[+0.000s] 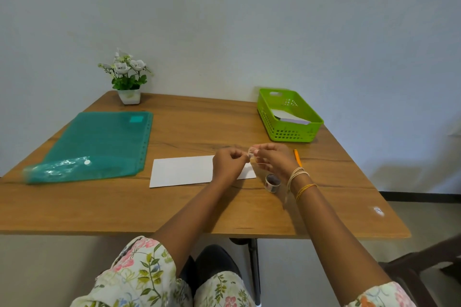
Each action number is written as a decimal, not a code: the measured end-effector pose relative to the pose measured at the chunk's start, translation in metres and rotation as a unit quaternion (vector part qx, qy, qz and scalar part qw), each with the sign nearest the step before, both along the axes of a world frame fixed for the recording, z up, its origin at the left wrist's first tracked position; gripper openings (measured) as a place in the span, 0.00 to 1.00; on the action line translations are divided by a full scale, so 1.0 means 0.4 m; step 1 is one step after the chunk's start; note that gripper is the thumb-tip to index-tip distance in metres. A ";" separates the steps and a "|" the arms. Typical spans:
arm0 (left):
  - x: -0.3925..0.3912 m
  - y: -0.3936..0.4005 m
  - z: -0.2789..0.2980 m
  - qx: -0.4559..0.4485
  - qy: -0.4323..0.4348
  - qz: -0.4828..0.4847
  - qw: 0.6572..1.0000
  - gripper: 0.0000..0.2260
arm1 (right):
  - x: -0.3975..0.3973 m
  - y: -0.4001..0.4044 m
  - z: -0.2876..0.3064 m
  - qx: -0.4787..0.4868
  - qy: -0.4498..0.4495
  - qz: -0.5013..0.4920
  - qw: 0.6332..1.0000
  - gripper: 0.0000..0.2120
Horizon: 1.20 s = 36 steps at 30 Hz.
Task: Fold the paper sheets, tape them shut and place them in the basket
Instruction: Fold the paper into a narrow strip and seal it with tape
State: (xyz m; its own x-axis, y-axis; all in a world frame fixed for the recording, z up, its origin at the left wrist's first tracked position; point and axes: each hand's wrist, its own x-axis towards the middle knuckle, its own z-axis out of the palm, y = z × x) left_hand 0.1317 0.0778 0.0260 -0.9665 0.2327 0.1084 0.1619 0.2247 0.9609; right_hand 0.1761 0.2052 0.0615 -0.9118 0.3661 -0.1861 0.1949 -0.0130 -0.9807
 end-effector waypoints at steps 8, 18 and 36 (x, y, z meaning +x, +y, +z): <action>-0.027 -0.001 -0.011 -0.063 -0.022 0.012 0.998 0.03 | -0.059 0.017 -0.029 0.085 -0.005 -0.003 0.996 0.06; -0.053 -0.058 -0.076 -0.292 0.190 0.036 0.937 0.13 | -0.146 0.020 -0.053 0.229 -0.088 0.050 0.968 0.05; -0.058 -0.058 -0.096 -0.351 0.262 0.002 0.899 0.11 | -0.188 0.021 -0.040 0.336 -0.126 0.119 0.926 0.07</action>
